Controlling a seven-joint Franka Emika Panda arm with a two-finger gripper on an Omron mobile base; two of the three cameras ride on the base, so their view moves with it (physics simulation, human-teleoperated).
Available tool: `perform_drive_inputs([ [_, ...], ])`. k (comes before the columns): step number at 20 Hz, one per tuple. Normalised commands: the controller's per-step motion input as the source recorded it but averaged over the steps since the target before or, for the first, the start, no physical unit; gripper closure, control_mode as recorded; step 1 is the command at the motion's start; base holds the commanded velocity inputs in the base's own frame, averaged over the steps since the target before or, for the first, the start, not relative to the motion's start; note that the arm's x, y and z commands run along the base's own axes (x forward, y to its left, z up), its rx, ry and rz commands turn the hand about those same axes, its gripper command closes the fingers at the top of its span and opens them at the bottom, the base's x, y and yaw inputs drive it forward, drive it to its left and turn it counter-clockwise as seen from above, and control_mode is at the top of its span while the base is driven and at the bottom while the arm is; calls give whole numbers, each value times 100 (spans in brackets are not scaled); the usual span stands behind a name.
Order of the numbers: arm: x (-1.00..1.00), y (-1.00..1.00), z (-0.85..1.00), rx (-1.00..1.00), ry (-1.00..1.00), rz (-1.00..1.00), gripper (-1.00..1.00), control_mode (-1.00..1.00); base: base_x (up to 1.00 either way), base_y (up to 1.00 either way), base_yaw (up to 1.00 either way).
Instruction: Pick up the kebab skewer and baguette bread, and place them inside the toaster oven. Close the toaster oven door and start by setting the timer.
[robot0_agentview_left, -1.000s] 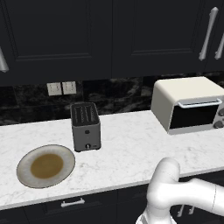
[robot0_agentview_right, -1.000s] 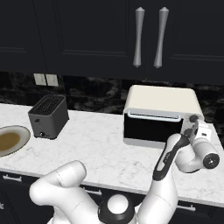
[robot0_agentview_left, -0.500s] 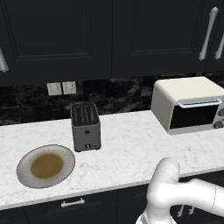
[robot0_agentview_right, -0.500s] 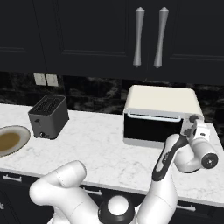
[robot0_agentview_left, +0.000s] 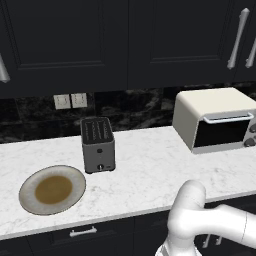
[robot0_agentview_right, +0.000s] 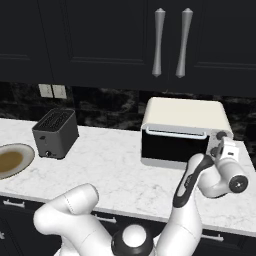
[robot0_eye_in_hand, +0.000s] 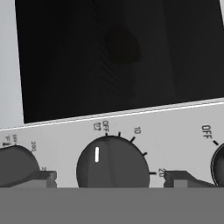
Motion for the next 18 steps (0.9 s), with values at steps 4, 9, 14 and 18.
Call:
perform_drive_inputs([
  [4,0,12,0,0,0,-2,-100,-100,0,0,0],
  [9,1,12,0,0,0,-4,-100,-100,0,0,0],
  [14,31,0,-4,0,0,-5,-100,-100,0,0,0],
  [18,13,0,-8,0,0,-4,-100,-100,0,0,0],
])
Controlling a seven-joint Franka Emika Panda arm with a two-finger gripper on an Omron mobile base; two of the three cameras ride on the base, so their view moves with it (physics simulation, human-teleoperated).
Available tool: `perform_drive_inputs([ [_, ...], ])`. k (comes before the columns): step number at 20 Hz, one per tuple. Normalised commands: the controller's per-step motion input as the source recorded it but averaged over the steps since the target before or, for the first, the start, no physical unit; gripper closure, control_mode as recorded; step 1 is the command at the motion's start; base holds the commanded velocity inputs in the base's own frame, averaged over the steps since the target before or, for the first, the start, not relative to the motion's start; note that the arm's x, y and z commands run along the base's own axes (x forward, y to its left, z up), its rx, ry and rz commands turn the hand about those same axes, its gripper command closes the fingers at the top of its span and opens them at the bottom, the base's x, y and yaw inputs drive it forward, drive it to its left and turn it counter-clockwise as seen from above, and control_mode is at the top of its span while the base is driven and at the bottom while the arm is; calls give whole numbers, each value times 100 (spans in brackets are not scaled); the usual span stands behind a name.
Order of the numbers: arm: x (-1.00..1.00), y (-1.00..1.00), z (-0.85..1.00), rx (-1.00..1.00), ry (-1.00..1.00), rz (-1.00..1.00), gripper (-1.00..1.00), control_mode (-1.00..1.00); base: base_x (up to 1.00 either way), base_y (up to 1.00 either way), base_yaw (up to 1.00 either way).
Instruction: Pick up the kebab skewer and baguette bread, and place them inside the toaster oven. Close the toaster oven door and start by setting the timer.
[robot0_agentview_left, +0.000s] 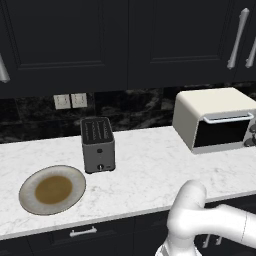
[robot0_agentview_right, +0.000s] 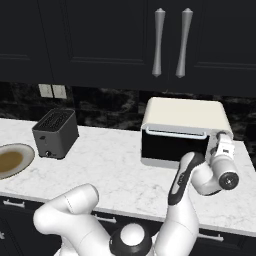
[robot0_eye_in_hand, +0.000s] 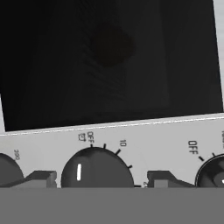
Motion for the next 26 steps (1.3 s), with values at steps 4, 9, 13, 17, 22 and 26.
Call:
perform_drive_inputs([
  [4,3,0,-11,0,0,-3,-100,-100,0,0,0],
  [9,0,0,-9,0,0,-2,-100,-100,0,0,0],
  [13,0,0,0,0,-4,-4,-100,-100,0,0,0],
  [17,0,0,0,0,-9,-5,-100,-100,0,0,0],
  [22,0,0,0,0,-9,-5,-100,-100,0,0,0],
  [26,0,0,0,0,-3,-1,-100,-100,0,0,0],
])
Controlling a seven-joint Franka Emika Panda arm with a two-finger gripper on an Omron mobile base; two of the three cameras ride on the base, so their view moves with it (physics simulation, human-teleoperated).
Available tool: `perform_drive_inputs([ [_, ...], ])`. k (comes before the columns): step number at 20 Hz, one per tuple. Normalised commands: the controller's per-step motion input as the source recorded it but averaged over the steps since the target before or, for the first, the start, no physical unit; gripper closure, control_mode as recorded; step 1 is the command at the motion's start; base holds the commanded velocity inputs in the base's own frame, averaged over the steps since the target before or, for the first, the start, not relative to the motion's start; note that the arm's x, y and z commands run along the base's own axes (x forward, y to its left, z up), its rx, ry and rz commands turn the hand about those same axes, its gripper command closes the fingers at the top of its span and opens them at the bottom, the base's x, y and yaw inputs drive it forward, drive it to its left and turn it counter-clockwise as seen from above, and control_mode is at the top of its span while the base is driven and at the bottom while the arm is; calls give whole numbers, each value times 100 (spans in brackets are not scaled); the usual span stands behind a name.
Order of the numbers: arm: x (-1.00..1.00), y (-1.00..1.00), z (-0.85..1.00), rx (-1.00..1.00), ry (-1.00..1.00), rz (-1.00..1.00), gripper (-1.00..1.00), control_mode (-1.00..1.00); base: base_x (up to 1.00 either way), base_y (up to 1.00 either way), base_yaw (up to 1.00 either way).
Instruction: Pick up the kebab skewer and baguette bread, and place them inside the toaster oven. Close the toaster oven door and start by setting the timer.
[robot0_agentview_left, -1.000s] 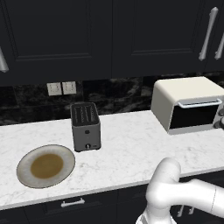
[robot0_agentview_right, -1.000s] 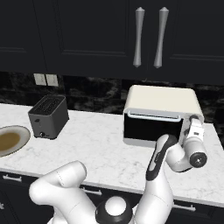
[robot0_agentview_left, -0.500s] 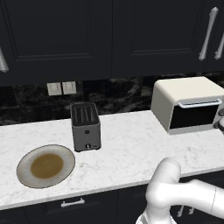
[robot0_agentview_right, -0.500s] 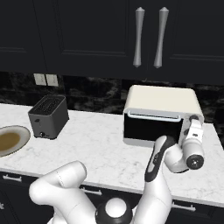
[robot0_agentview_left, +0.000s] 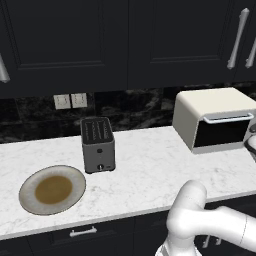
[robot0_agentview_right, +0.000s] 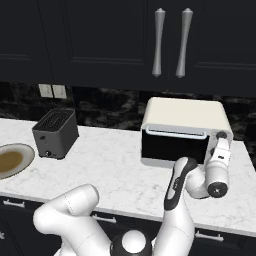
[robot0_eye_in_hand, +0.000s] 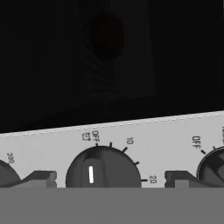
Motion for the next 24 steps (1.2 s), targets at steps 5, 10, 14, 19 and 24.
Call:
perform_drive_inputs([
  [5,0,-11,0,0,0,0,-100,-100,0,0,0],
  [10,-5,-24,0,0,0,0,-100,-100,0,0,0],
  [14,-10,-6,-1,0,0,0,-100,-100,0,0,0],
  [19,-2,4,-6,0,0,0,-100,-100,0,0,0],
  [24,0,24,-7,0,0,0,-100,-100,0,0,0],
])
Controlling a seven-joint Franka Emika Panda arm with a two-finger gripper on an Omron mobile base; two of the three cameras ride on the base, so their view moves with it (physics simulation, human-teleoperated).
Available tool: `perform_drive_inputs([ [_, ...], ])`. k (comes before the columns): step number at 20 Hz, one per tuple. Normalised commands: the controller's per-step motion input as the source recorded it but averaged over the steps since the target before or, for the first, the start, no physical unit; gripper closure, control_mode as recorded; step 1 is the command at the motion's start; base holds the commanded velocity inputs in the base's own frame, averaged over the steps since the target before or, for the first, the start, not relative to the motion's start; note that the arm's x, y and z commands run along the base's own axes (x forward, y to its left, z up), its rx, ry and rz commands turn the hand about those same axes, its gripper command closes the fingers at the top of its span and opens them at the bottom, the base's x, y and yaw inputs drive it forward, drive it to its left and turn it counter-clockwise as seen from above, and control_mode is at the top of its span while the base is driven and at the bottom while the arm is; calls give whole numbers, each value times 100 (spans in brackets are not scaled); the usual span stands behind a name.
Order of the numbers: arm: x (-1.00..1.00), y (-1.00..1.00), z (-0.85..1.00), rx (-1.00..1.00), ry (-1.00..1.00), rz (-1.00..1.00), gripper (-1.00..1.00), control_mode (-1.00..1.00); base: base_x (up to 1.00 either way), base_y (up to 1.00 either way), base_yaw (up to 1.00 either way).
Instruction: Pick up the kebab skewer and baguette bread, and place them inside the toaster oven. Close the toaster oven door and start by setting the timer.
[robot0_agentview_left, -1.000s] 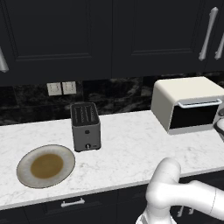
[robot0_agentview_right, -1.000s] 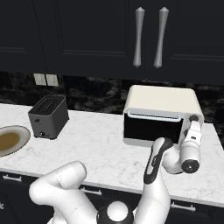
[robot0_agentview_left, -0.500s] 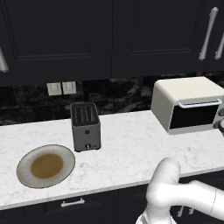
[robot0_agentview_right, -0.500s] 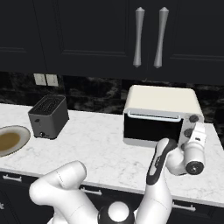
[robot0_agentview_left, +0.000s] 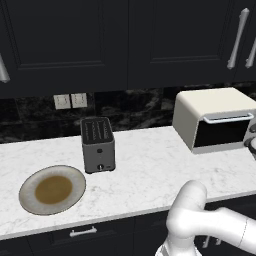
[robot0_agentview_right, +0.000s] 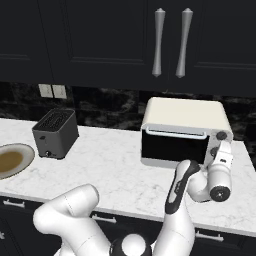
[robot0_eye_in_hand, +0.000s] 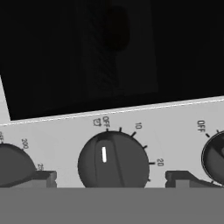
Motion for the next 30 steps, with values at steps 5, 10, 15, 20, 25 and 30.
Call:
perform_drive_inputs([
  [5,3,8,-5,0,0,0,-100,-100,0,0,0],
  [10,20,0,0,0,-2,0,-100,-100,0,0,0],
  [15,13,0,0,0,-3,0,-100,-100,0,0,0],
  [20,1,-2,-1,0,-2,0,-100,-100,0,0,0],
  [25,-4,-3,0,0,-3,0,-100,-100,0,0,0],
  [30,-19,0,0,0,-2,0,-100,-100,0,0,0],
])
